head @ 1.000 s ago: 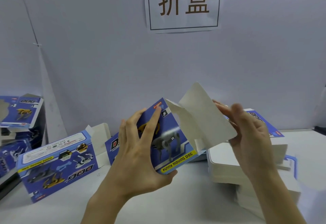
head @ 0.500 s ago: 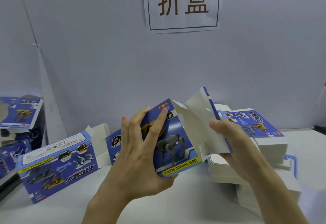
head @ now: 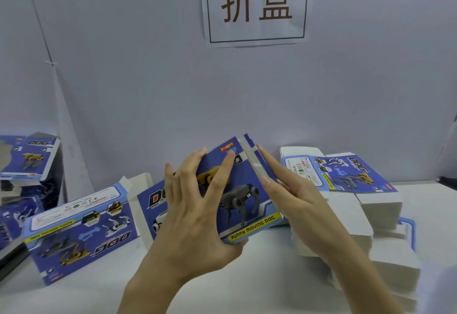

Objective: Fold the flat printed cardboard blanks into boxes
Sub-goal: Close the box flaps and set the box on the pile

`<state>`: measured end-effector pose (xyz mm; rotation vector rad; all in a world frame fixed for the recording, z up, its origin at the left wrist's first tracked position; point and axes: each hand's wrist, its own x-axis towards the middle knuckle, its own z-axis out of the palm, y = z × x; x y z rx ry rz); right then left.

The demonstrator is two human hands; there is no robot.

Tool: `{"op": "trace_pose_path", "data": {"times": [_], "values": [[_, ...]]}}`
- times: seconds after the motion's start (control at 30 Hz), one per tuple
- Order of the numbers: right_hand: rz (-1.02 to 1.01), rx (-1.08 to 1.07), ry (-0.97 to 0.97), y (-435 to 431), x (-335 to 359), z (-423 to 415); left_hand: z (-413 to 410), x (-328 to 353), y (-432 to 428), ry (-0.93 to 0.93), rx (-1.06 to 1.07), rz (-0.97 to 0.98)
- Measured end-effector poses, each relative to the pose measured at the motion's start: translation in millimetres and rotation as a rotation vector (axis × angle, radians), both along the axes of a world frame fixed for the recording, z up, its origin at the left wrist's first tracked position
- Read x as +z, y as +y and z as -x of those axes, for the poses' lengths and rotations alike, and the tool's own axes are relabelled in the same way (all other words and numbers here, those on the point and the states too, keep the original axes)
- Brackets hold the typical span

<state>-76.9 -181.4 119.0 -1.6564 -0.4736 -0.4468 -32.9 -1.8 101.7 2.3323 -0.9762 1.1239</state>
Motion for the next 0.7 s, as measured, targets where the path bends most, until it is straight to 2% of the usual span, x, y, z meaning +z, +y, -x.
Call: {"op": "trace_pose_path", "data": {"times": [0.2, 0.33, 0.43, 0.53, 0.63, 0.7], "values": [[0.056, -0.095, 0.019, 9.0, -1.5, -1.5, 2.0, 0.0, -0.9, 0.004, 0.020, 0.017], [0.235, -0.233, 0.054, 6.8, -1.7, 4.0, 5.9, -5.7, -8.9, 0.026, 0.031, 0.035], [0.326, -0.219, 0.027, 1.6, -0.1, 10.0, 9.5, -7.8, -15.5, 0.070, 0.057, 0.043], [0.143, -0.189, -0.095, -4.8, 2.2, 7.5, 14.9, -5.8, -21.4, 0.167, 0.047, 0.091], [-0.091, -0.222, -0.149, -19.1, 2.5, 4.7, 16.0, 6.8, -11.0, 0.444, -0.173, 0.258], [-0.164, -0.173, -0.148, -29.2, 4.7, 7.3, 12.6, 14.3, 2.0, 0.533, -0.333, 0.422]]}}
